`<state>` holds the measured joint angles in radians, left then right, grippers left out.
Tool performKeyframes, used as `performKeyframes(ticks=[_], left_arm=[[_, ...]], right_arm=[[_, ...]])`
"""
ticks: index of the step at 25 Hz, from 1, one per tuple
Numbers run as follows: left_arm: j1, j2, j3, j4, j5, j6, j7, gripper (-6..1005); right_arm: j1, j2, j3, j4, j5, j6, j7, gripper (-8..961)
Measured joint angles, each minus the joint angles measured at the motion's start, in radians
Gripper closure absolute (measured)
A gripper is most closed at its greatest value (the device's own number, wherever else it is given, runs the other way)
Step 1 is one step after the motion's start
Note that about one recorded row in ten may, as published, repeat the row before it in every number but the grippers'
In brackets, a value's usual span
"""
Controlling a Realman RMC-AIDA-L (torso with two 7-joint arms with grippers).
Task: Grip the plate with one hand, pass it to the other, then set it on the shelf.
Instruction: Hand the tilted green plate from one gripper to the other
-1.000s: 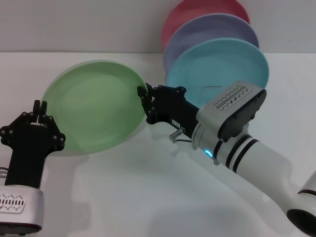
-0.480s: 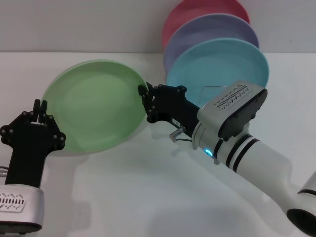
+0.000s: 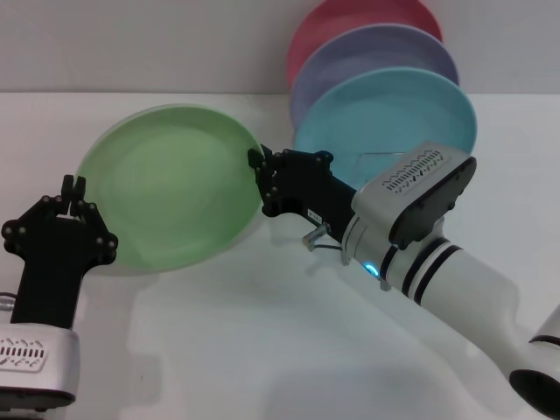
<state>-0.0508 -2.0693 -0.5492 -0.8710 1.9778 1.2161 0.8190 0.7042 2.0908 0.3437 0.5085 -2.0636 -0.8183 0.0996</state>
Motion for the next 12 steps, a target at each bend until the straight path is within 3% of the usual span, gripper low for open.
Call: performKeyframes(ticks=[12], left_arm=[[-0.005, 0.001, 0.000, 0.009, 0.001, -0.002, -0.019, 885]], right_arm=[[-0.003, 0.000, 0.012, -0.003, 0.001, -0.001, -0.002, 924]])
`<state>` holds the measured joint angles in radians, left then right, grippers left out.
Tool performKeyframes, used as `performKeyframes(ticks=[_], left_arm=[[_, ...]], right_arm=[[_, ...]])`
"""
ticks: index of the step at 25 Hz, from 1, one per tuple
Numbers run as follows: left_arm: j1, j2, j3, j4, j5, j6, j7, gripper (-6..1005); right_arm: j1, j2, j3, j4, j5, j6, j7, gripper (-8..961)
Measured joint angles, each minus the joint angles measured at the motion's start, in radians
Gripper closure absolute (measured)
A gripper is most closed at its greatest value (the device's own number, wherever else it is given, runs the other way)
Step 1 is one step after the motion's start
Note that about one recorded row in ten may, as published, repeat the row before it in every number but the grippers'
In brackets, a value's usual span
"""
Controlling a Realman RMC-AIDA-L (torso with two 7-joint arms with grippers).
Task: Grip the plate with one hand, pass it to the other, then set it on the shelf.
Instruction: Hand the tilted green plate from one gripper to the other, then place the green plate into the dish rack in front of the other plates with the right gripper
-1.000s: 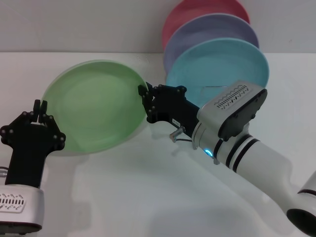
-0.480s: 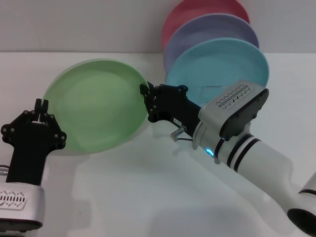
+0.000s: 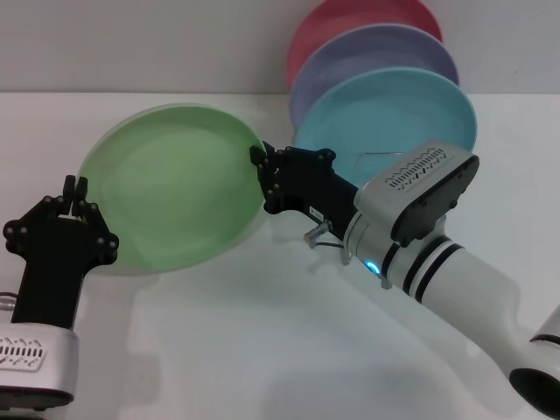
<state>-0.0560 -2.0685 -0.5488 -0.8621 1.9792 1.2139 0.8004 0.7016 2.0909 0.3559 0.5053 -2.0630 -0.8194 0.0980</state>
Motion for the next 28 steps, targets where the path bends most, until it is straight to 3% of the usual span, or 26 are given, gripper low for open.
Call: performKeyframes(ticks=[12, 16, 21, 22, 28], left_arm=[[0.001, 0.006, -0.001, 0.000, 0.006, 0.006, -0.021, 882], [0.003, 0.008, 0.000, -0.006, 0.008, 0.019, -0.027, 693], [0.019, 0.012, 0.000, -0.009, 0.032, 0.087, -0.112, 576], [0.031, 0.025, -0.003, 0.001, 0.055, 0.171, -0.210, 553], [0.034, 0.058, -0.017, 0.051, 0.067, 0.304, -0.427, 448]], right_arm=[[0.000, -0.001, 0.001, -0.005, 0.000, 0.000, 0.001, 927], [0.002, 0.000, 0.001, -0.008, 0.000, 0.000, 0.001, 929], [0.006, 0.001, 0.007, -0.009, 0.000, -0.003, 0.001, 931], [0.005, 0.001, 0.011, -0.007, 0.000, -0.021, -0.019, 931], [-0.011, 0.001, 0.011, 0.001, -0.001, -0.115, -0.063, 933]])
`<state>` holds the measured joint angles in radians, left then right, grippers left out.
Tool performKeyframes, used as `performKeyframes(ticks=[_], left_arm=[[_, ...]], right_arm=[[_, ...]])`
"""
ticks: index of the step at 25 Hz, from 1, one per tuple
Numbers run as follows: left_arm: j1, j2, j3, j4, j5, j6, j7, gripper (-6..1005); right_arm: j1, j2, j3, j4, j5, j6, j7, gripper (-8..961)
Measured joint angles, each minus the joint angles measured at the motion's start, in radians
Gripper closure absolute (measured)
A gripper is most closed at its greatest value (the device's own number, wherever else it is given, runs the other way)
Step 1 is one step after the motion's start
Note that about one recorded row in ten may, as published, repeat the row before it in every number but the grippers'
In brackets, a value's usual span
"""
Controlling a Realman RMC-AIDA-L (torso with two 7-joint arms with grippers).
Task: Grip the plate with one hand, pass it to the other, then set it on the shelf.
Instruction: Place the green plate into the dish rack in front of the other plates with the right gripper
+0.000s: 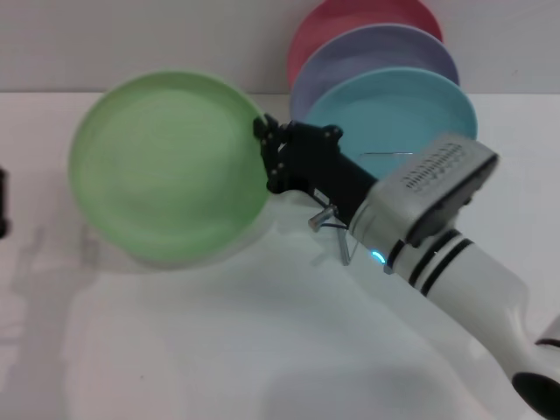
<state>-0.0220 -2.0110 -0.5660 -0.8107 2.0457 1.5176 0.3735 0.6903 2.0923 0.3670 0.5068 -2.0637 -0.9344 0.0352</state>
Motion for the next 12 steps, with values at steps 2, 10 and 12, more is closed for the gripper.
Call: performKeyframes(ticks=[2, 10, 12], left_arm=[[-0.005, 0.009, -0.024, 0.043, 0.002, 0.026, -0.107, 438], [-0.093, -0.040, -0.103, 0.404, 0.009, 0.157, -0.572, 423], [-0.110, -0.046, -0.101, 0.446, 0.009, 0.175, -0.610, 419]], right_arm=[[-0.021, -0.002, -0.005, -0.004, -0.001, -0.075, -0.005, 932], [-0.189, -0.011, 0.017, -0.053, -0.067, -0.503, -0.026, 932], [-0.227, -0.011, 0.018, -0.075, -0.066, -0.589, -0.055, 932]])
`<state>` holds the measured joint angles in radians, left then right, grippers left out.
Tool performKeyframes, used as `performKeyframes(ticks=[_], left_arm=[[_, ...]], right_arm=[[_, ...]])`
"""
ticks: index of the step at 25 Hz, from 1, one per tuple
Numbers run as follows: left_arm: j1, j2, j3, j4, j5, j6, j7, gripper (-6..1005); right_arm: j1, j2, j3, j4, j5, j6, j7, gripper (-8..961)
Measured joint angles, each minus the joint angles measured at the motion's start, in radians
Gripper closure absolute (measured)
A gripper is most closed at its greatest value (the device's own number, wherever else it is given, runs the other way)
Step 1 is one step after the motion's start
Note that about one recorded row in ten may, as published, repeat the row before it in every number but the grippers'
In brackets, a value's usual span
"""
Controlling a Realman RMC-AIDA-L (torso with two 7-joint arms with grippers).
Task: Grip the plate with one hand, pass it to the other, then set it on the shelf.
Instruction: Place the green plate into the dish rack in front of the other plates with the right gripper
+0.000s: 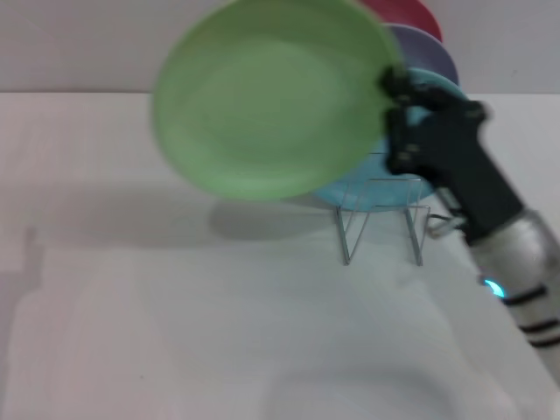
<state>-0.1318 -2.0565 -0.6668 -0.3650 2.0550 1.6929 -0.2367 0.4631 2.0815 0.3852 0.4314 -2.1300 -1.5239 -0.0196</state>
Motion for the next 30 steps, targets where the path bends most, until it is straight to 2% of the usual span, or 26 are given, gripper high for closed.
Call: performKeyframes(ticks=[3, 7, 16, 30], left_arm=[[-0.012, 0.003, 0.004, 0.012, 0.000, 0.002, -0.037, 412], [-0.019, 0.020, 0.004, 0.014, 0.002, -0.002, -0.119, 251], [-0.031, 0.027, -0.001, 0.014, 0.025, -0.001, -0.147, 215], [-0.048, 0.011, -0.002, 0.031, 0.018, 0.005, -0.143, 216]], right_arm=[[-0.050, -0.001, 0.006, -0.051, 0.005, -0.115, -0.055, 932], [-0.088, -0.001, 0.037, -0.147, 0.008, -0.204, -0.087, 933], [-0.094, -0.003, 0.050, -0.283, 0.009, -0.233, -0.085, 933], [-0.073, -0.004, 0.039, -0.368, 0.000, -0.197, -0.080, 933]])
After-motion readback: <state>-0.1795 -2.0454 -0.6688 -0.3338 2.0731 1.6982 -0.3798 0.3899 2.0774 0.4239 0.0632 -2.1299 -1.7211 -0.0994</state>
